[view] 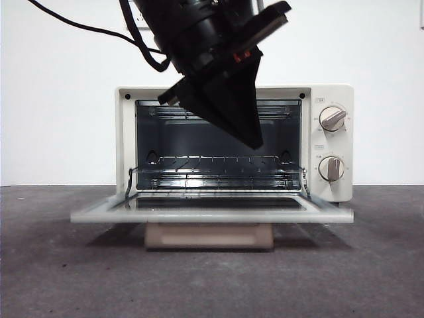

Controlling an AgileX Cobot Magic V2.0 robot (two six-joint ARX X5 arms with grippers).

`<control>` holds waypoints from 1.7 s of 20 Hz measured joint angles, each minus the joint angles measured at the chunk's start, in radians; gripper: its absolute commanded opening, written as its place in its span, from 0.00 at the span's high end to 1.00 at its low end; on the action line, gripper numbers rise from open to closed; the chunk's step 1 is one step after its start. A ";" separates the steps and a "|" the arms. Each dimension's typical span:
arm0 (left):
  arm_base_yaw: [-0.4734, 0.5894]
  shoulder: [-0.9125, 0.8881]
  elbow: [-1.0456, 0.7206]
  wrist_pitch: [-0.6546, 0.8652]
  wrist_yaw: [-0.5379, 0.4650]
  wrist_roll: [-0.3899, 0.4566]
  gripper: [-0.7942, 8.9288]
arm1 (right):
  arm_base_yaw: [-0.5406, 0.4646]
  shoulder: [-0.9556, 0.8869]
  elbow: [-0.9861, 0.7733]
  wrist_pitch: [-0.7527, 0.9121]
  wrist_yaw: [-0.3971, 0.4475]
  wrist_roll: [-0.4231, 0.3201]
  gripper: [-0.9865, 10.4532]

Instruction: Eggoven

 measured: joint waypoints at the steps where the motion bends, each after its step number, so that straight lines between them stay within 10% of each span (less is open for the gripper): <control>1: 0.000 -0.023 0.000 0.001 0.000 -0.006 0.91 | 0.000 0.025 0.000 0.003 0.000 0.000 0.91; 19: 0.442 -0.824 -0.253 -0.157 0.045 -0.025 0.91 | -0.063 0.697 0.000 0.547 -0.113 0.038 0.91; 34: 0.485 -1.051 -0.445 -0.196 0.086 -0.107 0.91 | -0.153 0.857 0.022 0.706 -0.130 0.042 0.91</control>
